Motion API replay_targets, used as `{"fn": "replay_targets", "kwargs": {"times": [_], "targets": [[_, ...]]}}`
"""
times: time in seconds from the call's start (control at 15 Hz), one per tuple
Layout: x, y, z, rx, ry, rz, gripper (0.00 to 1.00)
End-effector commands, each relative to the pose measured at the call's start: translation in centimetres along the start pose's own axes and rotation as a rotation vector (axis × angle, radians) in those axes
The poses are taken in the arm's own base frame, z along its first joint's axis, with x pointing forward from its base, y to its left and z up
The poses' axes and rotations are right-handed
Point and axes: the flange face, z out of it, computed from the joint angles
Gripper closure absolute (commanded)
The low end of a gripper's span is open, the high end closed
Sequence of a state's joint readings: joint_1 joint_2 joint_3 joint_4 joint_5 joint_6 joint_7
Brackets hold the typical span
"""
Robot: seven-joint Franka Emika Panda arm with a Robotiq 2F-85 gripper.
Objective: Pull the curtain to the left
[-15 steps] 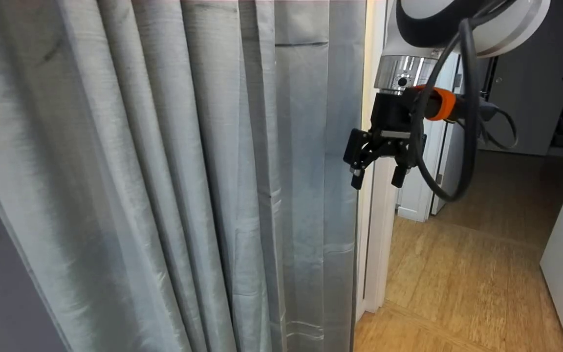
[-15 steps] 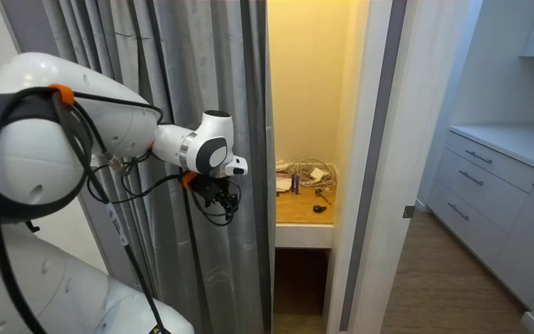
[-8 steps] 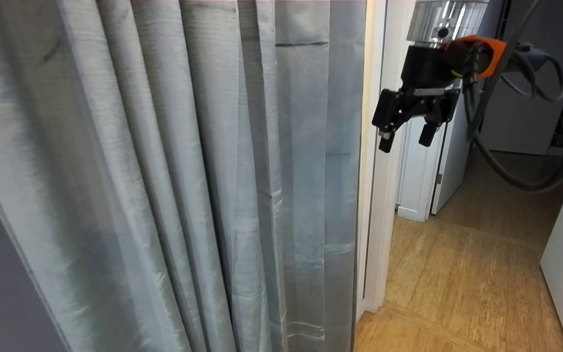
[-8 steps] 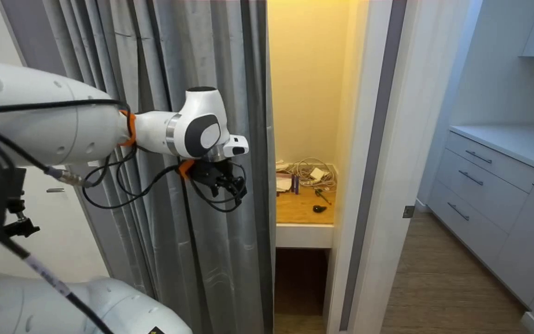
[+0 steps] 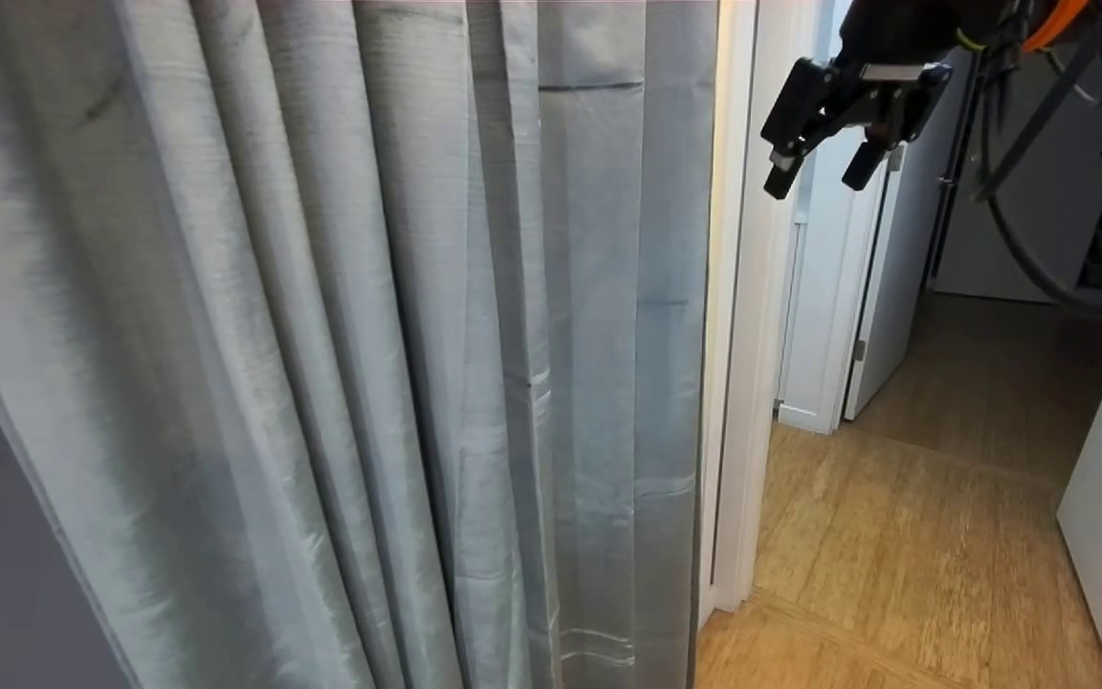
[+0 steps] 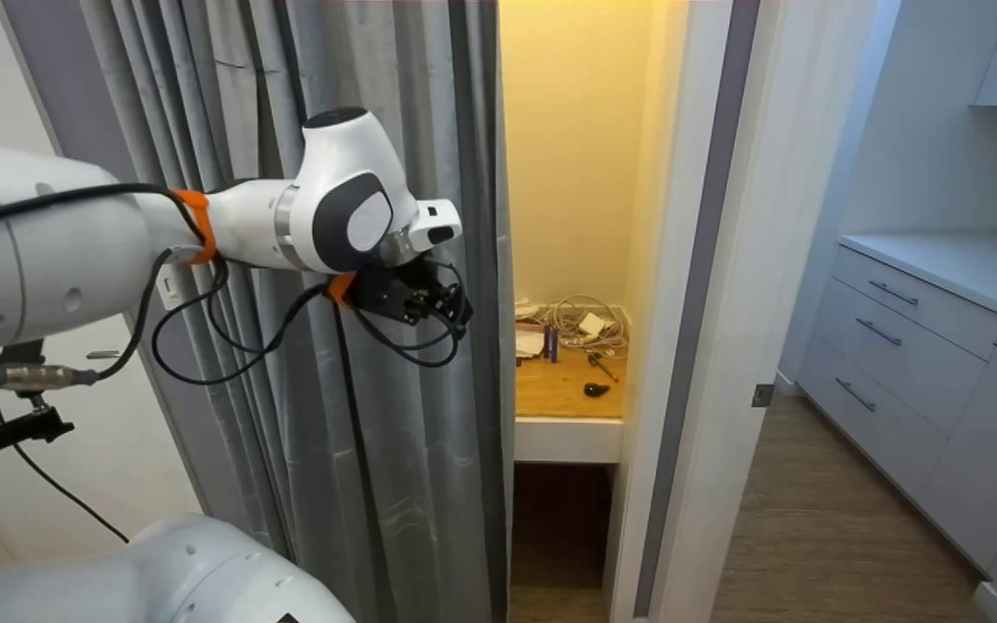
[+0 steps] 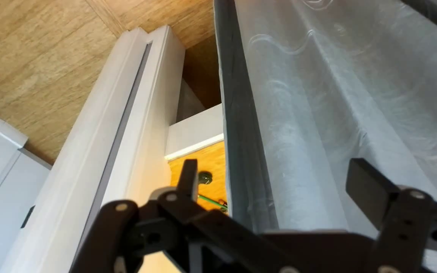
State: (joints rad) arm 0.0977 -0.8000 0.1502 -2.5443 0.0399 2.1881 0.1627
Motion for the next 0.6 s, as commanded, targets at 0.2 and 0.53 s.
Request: {"fn": "replay_targets", "kwargs": {"times": [0.2,0.53], "targets": [[0.09,-0.03,0.4,-0.001,-0.011,-0.001,0.0],[0.09,-0.03,0.39,-0.001,-0.011,-0.001,0.0]]}}
